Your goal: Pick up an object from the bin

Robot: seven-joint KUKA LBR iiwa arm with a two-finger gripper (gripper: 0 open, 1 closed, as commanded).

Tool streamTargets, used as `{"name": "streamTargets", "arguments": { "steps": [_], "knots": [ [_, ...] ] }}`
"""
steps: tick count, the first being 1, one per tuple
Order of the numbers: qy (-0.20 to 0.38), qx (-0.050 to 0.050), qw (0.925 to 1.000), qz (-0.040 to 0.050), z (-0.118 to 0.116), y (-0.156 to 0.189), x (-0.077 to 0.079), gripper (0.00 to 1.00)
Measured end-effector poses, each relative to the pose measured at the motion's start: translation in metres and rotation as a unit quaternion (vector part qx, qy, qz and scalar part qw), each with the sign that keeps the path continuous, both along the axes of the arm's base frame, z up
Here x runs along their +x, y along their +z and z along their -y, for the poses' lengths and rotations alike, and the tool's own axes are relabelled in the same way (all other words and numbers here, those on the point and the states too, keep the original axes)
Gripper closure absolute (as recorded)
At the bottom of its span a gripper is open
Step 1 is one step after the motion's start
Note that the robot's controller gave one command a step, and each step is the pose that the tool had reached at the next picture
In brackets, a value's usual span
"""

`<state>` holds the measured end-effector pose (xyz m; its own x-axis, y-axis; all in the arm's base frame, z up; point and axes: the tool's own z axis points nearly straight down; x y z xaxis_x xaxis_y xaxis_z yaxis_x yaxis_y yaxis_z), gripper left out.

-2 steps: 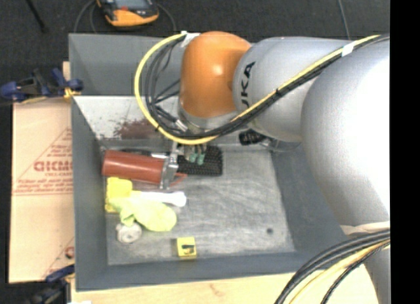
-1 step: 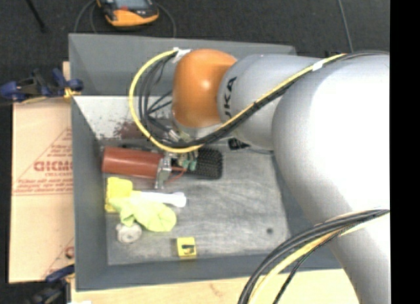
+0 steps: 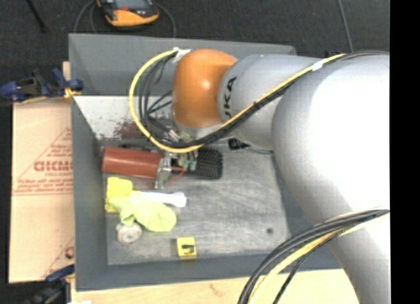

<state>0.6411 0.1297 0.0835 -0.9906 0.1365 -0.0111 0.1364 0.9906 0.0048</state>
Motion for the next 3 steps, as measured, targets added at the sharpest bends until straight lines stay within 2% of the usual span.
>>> {"name": "streamTargets", "arguments": {
  "steps": [1,2,3],
  "knots": [
    [-0.001,-0.001,1.0,-0.0056,0.009,0.043,-0.002,1.0],
    [-0.014,-0.001,0.9999,-0.0059,-0.002,0.111,-0.011,1.0],
    [-0.021,0.0,0.9998,-0.0014,0.004,0.147,-0.006,1.0]
  ]
}}
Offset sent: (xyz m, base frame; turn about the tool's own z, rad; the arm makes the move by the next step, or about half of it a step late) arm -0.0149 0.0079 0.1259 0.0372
